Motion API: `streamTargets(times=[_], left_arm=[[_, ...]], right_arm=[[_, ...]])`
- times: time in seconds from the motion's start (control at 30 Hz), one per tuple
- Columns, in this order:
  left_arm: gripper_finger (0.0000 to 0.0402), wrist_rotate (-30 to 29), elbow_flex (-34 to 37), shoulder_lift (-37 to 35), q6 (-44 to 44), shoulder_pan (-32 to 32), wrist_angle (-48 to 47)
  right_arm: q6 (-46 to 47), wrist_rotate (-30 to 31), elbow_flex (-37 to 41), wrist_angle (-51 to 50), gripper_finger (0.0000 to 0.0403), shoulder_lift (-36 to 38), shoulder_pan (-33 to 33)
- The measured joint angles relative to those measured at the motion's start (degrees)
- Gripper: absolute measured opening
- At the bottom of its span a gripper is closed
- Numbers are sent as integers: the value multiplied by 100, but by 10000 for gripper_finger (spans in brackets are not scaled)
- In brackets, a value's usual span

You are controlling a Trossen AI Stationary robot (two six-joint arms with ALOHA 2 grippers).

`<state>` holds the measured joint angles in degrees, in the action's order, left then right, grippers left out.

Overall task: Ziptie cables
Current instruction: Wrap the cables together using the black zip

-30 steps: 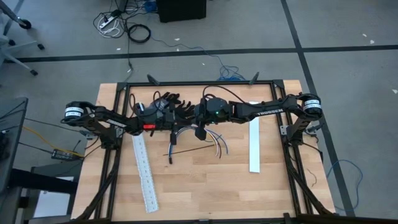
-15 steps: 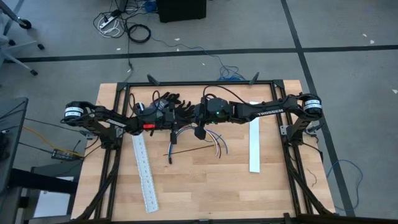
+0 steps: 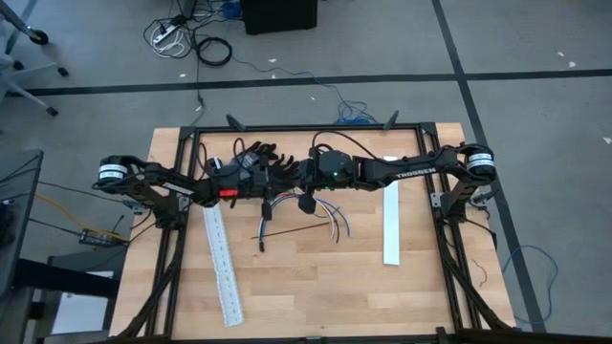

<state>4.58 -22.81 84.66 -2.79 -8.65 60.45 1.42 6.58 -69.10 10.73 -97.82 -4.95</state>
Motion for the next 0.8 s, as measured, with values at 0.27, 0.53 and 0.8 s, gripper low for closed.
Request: streamTargets(times=[0.27,0.53,0.8], left_arm=[[9,-18,0,4,2,-2,0],[65,-2,43,51,-122,22,-346],[86,-356,34,87,-246,19,-360]], right_arm=[[-125,261,0,43,0,-2,18],[-326,971,-42,228,0,28,83],[-344,956,-42,175,0,87,40]])
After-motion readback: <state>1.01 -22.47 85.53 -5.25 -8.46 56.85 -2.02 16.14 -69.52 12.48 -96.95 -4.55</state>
